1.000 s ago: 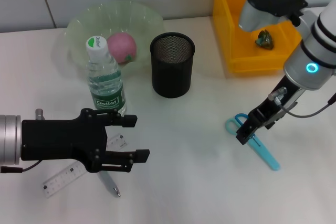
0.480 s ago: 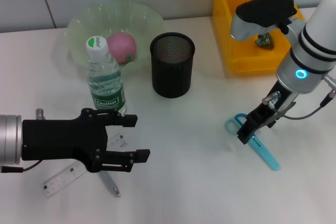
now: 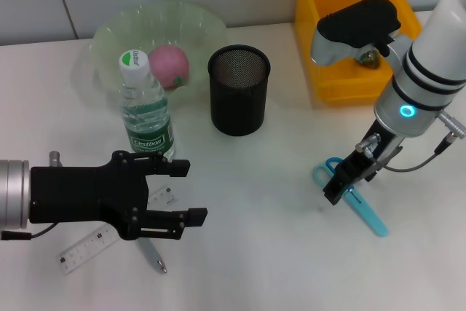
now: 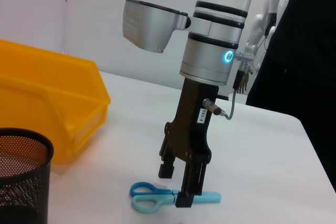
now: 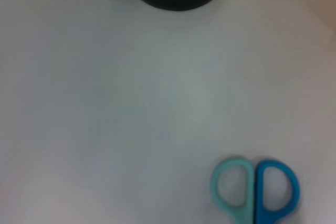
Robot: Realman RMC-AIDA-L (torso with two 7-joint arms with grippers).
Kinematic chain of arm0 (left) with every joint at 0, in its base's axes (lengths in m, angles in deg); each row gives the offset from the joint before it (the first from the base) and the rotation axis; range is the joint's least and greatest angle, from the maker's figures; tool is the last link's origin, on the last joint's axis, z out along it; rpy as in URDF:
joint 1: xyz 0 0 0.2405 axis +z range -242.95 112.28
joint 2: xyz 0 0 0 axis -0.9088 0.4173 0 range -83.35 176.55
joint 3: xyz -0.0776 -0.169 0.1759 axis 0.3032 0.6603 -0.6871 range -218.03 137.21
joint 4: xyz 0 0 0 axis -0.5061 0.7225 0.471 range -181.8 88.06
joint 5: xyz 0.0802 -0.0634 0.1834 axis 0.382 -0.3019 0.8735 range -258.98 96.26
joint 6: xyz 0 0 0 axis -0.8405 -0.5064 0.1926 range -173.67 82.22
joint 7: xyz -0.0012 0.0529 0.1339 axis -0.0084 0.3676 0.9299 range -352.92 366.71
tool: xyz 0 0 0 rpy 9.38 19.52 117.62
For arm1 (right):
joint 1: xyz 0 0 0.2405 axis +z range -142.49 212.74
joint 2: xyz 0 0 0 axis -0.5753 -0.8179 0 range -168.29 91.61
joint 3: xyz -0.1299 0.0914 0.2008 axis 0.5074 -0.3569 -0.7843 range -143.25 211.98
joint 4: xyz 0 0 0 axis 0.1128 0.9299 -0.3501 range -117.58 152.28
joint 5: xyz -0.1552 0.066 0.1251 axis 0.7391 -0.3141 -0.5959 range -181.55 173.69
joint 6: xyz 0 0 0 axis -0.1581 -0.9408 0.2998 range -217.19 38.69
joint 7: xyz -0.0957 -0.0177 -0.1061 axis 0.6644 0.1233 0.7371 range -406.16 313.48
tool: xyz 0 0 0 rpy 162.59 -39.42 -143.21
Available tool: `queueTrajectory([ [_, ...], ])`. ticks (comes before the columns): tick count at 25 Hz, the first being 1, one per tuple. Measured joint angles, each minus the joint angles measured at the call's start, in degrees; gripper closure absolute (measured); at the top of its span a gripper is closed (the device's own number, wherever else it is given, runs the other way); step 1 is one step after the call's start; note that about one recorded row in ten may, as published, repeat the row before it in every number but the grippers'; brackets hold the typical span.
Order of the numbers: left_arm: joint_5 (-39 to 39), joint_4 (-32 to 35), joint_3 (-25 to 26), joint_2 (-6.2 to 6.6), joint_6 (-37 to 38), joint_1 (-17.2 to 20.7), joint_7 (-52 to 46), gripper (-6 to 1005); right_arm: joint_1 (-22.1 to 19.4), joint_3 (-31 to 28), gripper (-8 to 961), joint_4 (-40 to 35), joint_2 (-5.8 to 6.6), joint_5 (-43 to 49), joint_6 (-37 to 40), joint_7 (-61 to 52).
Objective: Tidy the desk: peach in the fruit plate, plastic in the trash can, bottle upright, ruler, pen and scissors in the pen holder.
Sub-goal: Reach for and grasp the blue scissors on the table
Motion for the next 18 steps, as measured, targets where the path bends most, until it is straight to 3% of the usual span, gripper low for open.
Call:
queueTrajectory([
  [18, 0.05, 0.03, 0.01, 0.03, 0.40, 0.00, 0.07, 187, 0.15, 1.13, 195, 1.22, -0.03, -0.90, -0.39, -0.75],
])
